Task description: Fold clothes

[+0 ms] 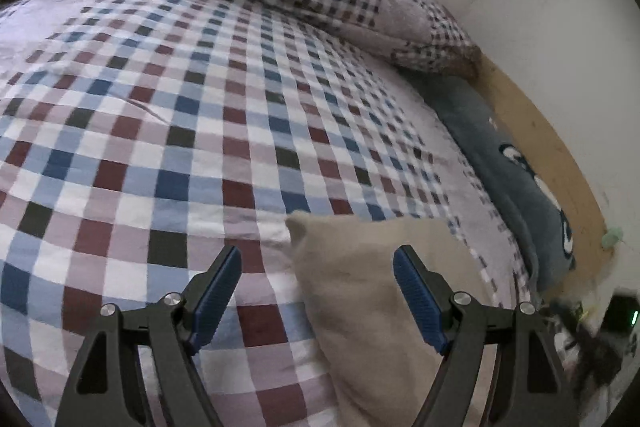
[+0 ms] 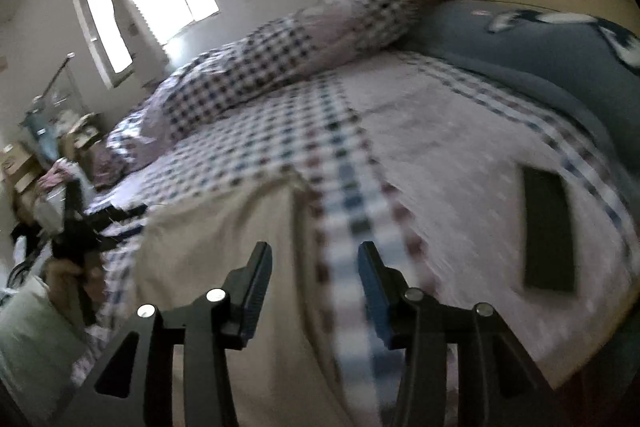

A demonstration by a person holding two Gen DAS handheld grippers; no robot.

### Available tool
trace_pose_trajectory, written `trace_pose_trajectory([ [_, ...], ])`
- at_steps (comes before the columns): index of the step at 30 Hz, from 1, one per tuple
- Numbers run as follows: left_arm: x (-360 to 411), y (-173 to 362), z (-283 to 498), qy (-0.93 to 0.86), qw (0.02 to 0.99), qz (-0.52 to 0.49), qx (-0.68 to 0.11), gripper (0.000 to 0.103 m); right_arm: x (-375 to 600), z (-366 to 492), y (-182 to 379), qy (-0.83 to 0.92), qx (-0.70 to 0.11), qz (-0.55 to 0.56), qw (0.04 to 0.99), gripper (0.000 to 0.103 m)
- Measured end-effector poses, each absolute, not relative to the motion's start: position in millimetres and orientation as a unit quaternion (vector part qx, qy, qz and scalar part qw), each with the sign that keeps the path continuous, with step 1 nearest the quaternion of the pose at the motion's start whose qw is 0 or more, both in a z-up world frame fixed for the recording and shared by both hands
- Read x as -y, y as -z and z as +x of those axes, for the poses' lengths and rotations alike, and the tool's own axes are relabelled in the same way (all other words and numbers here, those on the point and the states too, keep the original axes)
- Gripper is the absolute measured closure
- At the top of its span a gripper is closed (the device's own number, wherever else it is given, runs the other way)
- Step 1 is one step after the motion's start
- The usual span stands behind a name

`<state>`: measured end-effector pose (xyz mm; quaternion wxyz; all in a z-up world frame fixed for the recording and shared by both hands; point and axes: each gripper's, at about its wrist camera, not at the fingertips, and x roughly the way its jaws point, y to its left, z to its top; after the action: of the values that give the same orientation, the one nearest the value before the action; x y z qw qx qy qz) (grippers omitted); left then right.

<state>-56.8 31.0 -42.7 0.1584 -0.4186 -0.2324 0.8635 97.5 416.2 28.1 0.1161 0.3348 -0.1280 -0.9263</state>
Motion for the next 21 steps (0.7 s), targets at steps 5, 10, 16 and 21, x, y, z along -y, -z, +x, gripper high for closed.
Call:
trace_pose_trajectory([
  [5, -35, 51, -62, -0.855, 0.175, -0.425, 0.242, 0.024, -398, 16, -26, 0.914, 0.114, 0.356, 0.160, 0.055],
  [10, -36, 52, -72, -0.851, 0.184, -0.424, 0.249, 0.031, -378, -66, 4, 0.883, 0.103, 0.416, 0.192, 0.055],
  [16, -46, 48, -90, -0.852, 0.174, -0.440, 0.225, 0.059, -359, -123, 43, 0.855, 0.042, 0.480, 0.190, 0.056],
  [21, -50, 49, -99, -0.853, 0.160, -0.446, 0.218, 0.079, -358, -144, 62, 0.848, 0.016, 0.499, 0.178, 0.056],
])
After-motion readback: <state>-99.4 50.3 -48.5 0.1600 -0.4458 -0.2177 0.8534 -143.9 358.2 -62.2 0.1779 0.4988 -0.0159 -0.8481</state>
